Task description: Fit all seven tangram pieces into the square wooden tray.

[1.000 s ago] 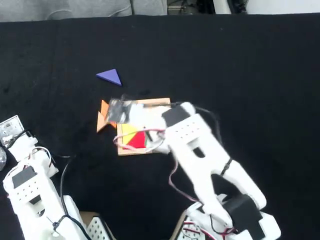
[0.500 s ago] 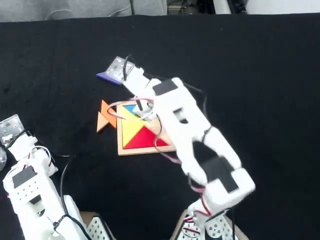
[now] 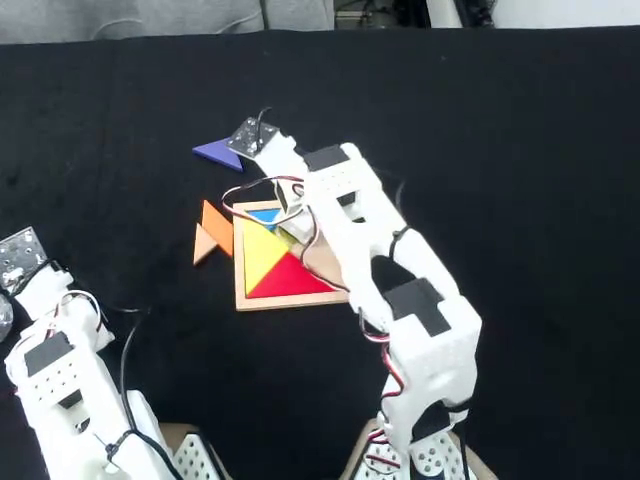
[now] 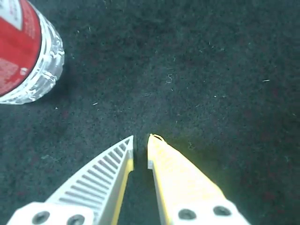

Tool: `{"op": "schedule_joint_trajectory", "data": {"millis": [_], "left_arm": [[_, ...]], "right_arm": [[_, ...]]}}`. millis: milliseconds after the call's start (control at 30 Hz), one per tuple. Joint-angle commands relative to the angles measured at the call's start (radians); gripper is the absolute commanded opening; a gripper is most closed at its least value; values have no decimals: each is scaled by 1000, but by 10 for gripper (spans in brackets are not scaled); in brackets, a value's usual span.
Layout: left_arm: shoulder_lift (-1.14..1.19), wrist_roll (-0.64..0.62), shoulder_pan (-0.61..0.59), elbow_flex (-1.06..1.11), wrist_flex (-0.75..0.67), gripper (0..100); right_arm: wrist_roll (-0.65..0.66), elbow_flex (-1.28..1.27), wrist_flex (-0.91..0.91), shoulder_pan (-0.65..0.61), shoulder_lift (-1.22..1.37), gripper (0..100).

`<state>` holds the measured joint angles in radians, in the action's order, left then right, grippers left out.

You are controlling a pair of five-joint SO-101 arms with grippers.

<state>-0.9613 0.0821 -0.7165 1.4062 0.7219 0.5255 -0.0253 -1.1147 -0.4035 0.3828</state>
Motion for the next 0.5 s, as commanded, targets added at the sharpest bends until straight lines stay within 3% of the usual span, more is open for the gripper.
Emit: {"op": "schedule_joint_trajectory", "data": {"millis": [0,467], "left_arm": [[-15,-3,5,-28,-14,72],[-15,-3,7,-30,-15,72]], "right_arm": [[-8,50,9,-20,-7,21],[-54,84,37,-61,74,23]]}}
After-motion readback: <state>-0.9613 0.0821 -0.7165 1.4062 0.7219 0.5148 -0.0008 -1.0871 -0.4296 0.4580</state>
